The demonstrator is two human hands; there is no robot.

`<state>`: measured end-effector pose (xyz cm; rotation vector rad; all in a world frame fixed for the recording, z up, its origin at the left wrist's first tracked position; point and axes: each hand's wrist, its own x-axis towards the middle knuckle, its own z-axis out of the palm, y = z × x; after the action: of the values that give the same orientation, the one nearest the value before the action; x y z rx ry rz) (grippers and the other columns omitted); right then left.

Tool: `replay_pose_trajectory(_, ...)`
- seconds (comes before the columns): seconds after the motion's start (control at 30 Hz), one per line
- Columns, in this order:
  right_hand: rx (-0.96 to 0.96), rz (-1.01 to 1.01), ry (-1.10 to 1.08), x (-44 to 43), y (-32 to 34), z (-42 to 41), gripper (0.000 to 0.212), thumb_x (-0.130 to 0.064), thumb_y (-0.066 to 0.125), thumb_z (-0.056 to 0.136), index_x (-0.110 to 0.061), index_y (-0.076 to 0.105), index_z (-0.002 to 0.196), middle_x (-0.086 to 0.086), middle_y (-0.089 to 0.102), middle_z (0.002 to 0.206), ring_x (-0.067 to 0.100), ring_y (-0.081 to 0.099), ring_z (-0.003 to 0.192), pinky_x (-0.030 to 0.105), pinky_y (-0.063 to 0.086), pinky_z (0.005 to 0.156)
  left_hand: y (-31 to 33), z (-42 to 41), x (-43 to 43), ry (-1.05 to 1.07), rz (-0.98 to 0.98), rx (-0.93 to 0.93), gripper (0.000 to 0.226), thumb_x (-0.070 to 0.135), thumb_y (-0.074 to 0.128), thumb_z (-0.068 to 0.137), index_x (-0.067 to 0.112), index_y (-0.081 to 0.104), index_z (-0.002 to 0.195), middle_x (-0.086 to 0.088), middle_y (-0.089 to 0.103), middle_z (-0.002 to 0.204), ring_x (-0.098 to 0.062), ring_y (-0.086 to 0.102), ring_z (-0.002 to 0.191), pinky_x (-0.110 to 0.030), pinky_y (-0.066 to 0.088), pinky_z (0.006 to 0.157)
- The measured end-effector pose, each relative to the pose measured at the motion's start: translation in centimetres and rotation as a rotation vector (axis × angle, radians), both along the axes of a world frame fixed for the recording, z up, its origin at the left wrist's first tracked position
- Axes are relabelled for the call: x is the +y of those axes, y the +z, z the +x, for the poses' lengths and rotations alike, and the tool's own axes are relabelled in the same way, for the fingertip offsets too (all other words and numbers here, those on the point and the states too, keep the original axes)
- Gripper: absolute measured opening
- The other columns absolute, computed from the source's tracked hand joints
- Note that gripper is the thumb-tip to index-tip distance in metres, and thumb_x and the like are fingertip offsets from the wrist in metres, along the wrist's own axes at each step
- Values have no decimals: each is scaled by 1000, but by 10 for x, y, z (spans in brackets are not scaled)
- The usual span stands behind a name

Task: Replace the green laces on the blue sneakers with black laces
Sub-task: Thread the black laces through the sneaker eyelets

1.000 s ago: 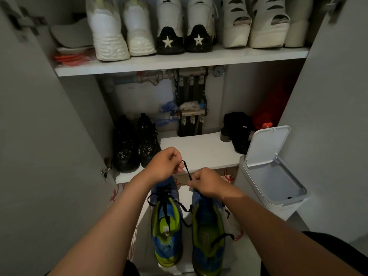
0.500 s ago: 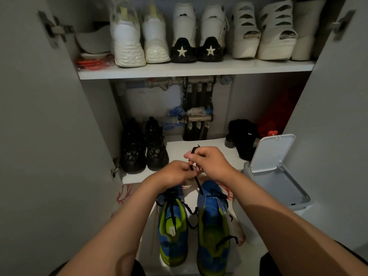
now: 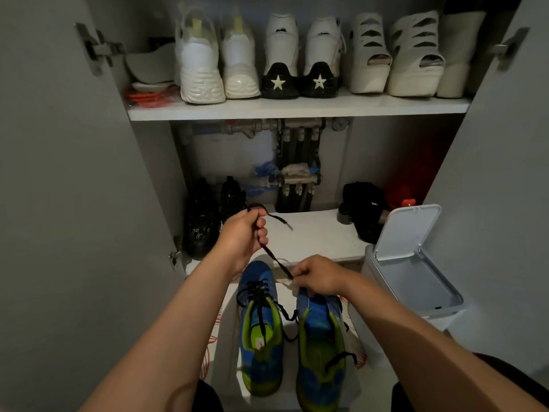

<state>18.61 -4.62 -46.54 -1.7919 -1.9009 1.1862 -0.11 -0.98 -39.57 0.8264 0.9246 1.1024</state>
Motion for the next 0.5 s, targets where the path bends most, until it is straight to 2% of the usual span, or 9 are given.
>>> replay_pose_trajectory(0.03,-22,-14,23,-1,-1,-1,12,-16,64,95,-20,71,86,-1,70,81,5,62,57,21,53,62,0,-1,1,0,36,105,23,11,40,101,14,58,86,2,44,64,-9,37,46,-20,31,42)
replay_pose_trajectory(0.1,-22,0,30,-2,-2,-4,24,-17,63,96,-22,67,73,0,69,79,11,61,57,26,52,63,-3,-4,2,-17,149,404,25,14,45,98,17,63,81,4,48,60,-9,36,44,-24,28,45)
replay_pose_trajectory(0.2,143,72,-68,0,3,-11,27,-11,59,98,-13,66,72,3,66,71,11,58,50,24,51,57,-12,-11,1,-106,389,859,25,20,52,94,25,69,76,11,58,62,-12,50,57,-28,38,59)
replay_pose_trajectory(0.27,202,102,-115,3,7,-13,24,-10,57,99,-8,66,77,1,65,65,10,57,47,20,49,53,-20,-16,-1,-243,457,1108,21,27,55,94,29,72,83,12,65,75,-11,59,75,-28,45,66)
replay_pose_trajectory(0.33,214,93,-106,4,8,-13,21,-9,56,99,-6,66,81,3,66,67,13,57,50,18,50,53,-25,-19,-4,-368,414,1196,18,32,57,93,27,75,92,5,71,90,-14,63,89,-32,52,81)
replay_pose_trajectory(0.4,243,71,-99,4,6,-15,19,-7,57,99,-5,66,82,6,66,72,14,60,53,19,52,56,-26,-20,-7,-430,412,1307,21,35,58,93,27,75,102,3,72,105,-17,64,98,-35,52,91)
replay_pose_trajectory(0.47,270,66,-96,5,4,-17,19,-5,59,97,-7,68,80,6,68,74,13,64,57,19,53,57,-22,-21,-7,-442,431,1445,26,42,57,91,31,74,107,7,70,110,-17,63,102,-34,52,91)
replay_pose_trajectory(0.5,272,68,-94,6,2,-17,17,-5,60,97,-8,69,82,6,70,76,12,66,61,18,53,59,-20,-22,-7,-449,426,1511,27,47,58,88,32,75,103,10,71,103,-16,63,98,-32,52,85)
